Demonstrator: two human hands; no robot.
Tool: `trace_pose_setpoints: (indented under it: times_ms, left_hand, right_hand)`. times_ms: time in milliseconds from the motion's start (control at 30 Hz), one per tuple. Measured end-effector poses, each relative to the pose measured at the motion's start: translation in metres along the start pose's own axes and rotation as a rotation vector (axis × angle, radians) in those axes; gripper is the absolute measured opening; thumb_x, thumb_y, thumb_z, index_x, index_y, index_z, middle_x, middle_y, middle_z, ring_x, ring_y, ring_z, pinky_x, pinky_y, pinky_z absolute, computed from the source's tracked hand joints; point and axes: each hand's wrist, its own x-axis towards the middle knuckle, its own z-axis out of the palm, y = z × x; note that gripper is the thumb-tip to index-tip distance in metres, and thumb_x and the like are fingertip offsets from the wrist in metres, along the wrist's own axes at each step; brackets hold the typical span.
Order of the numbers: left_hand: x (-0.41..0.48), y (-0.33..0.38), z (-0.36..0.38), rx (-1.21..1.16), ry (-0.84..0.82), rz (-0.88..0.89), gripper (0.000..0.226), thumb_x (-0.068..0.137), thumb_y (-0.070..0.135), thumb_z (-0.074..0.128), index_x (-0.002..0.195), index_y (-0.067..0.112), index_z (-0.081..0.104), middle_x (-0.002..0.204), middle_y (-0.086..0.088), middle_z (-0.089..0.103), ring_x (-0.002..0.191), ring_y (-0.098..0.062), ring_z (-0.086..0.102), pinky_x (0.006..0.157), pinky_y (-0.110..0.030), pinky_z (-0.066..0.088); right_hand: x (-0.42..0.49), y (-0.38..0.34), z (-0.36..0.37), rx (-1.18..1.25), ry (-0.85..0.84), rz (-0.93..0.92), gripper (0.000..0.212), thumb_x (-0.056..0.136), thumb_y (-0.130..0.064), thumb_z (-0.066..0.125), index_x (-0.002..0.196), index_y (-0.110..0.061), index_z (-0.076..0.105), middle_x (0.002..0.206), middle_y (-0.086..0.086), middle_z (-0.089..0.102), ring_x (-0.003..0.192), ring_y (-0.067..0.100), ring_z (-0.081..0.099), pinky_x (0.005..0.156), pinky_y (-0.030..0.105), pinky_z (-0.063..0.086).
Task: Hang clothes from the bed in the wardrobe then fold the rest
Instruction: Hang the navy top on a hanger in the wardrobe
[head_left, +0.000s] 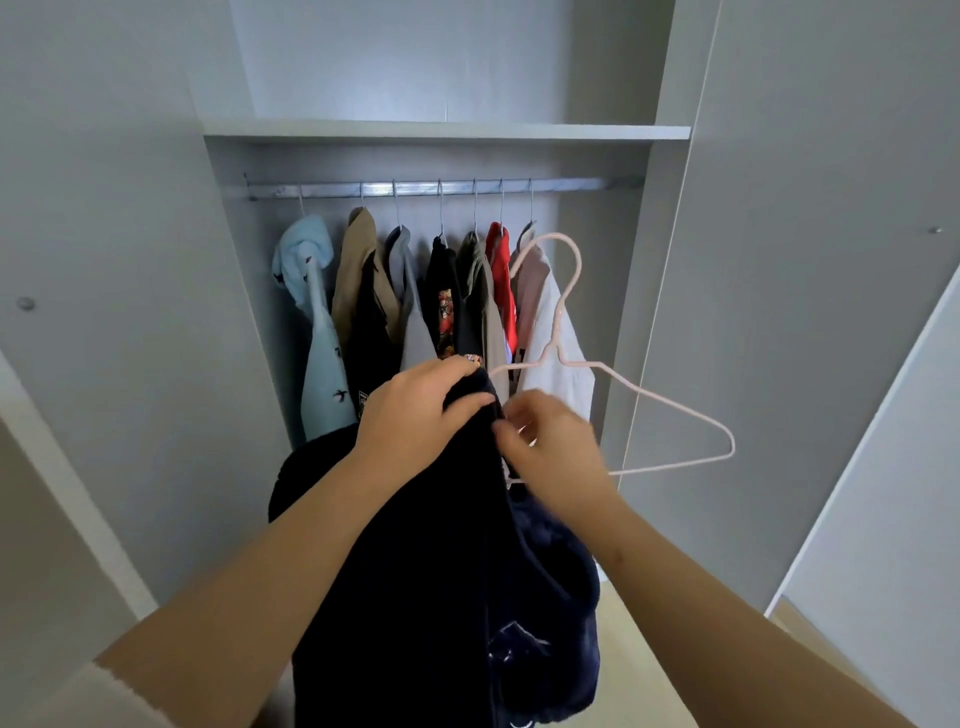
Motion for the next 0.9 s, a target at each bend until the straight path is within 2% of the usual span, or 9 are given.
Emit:
trace_pose_setpoints:
  times_ms: [100,167,333,433,533,633,733,833,900]
  left_hand:
    - [0.001,-0.001,-0.003,-0.041,0.036,-0.033,0.026,0.087,0.031,0.060,0.107,0.014,0.063,0.097,-0.002,0.065,0.092,-0.024,0.060,0.073,-0.034,0.046]
    - [0.000,-0.006,-0.007,-0.076,0.056,-0.054,0.027,0.087,0.028,0.061,0.108,0.010,0.063,0.099,-0.005,0.066,0.093,-0.023,0.060,0.076,-0.034,0.046]
    - [-0.001,-0.013,-0.009,-0.117,0.046,-0.095,0.025,0.087,0.028,0.061,0.106,0.011,0.064,0.098,-0.004,0.067,0.094,-0.021,0.060,0.077,-0.032,0.046]
    - [0.005,-0.016,-0.009,-0.093,0.039,-0.131,0.026,0.088,0.031,0.059,0.107,0.014,0.064,0.099,-0.002,0.067,0.095,-0.019,0.060,0.076,-0.029,0.044]
    - [0.008,-0.019,-0.011,-0.127,0.031,-0.192,0.025,0.087,0.033,0.059,0.104,0.016,0.064,0.095,0.001,0.067,0.092,-0.018,0.060,0.080,-0.037,0.049]
    - [0.007,-0.024,-0.016,-0.163,0.112,-0.229,0.022,0.085,0.031,0.063,0.101,0.018,0.066,0.089,0.003,0.066,0.085,-0.016,0.060,0.076,-0.030,0.046]
    - [0.009,-0.031,-0.027,-0.214,0.174,-0.227,0.016,0.083,0.027,0.066,0.096,0.018,0.067,0.082,0.009,0.063,0.079,-0.009,0.056,0.064,-0.014,0.037]
    - [0.012,-0.040,-0.045,-0.207,0.213,-0.206,0.008,0.081,0.029,0.067,0.085,0.032,0.061,0.073,0.021,0.058,0.070,0.005,0.052,0.064,0.000,0.034]
    - [0.012,-0.045,-0.054,-0.212,0.201,-0.181,0.013,0.080,0.032,0.067,0.083,0.039,0.058,0.073,0.025,0.058,0.071,0.013,0.053,0.064,0.001,0.035]
  right_hand:
    - [-0.011,0.015,0.015,0.076,-0.335,0.077,0.024,0.084,-0.021,0.063,0.105,-0.017,0.052,0.088,-0.010,0.057,0.083,0.008,0.056,0.074,0.019,0.044]
    - [-0.019,0.025,0.020,0.132,-0.433,0.045,0.023,0.084,-0.018,0.064,0.104,-0.021,0.051,0.091,-0.014,0.055,0.085,0.000,0.055,0.079,0.018,0.045]
    - [-0.025,0.038,0.020,0.216,-0.272,-0.035,0.016,0.082,-0.007,0.062,0.095,-0.017,0.062,0.096,-0.009,0.059,0.090,-0.007,0.051,0.082,0.007,0.038]
    - [-0.022,0.035,0.022,0.297,-0.207,-0.026,0.021,0.080,-0.005,0.059,0.084,-0.026,0.060,0.089,-0.014,0.058,0.092,0.002,0.054,0.085,0.015,0.042]
    - [-0.017,0.032,0.023,0.369,-0.274,0.015,0.013,0.072,-0.016,0.055,0.075,-0.029,0.054,0.068,-0.019,0.056,0.070,0.001,0.054,0.069,0.019,0.046]
    - [-0.015,0.040,0.024,0.434,-0.472,0.079,0.011,0.074,-0.018,0.058,0.084,-0.015,0.059,0.073,-0.007,0.061,0.075,0.006,0.058,0.071,0.023,0.047]
    - [-0.019,0.060,0.019,0.208,-0.712,0.193,0.025,0.082,-0.016,0.063,0.100,0.001,0.062,0.088,0.011,0.062,0.087,0.016,0.060,0.079,0.027,0.047]
    - [-0.022,0.082,0.010,-0.207,-0.847,0.238,0.026,0.081,-0.028,0.064,0.100,-0.011,0.064,0.093,0.002,0.064,0.090,0.017,0.060,0.077,0.024,0.045]
    - [-0.018,0.093,0.001,-0.508,-0.859,0.193,0.028,0.081,-0.037,0.061,0.102,-0.018,0.061,0.091,-0.001,0.063,0.089,0.018,0.056,0.082,0.029,0.040]
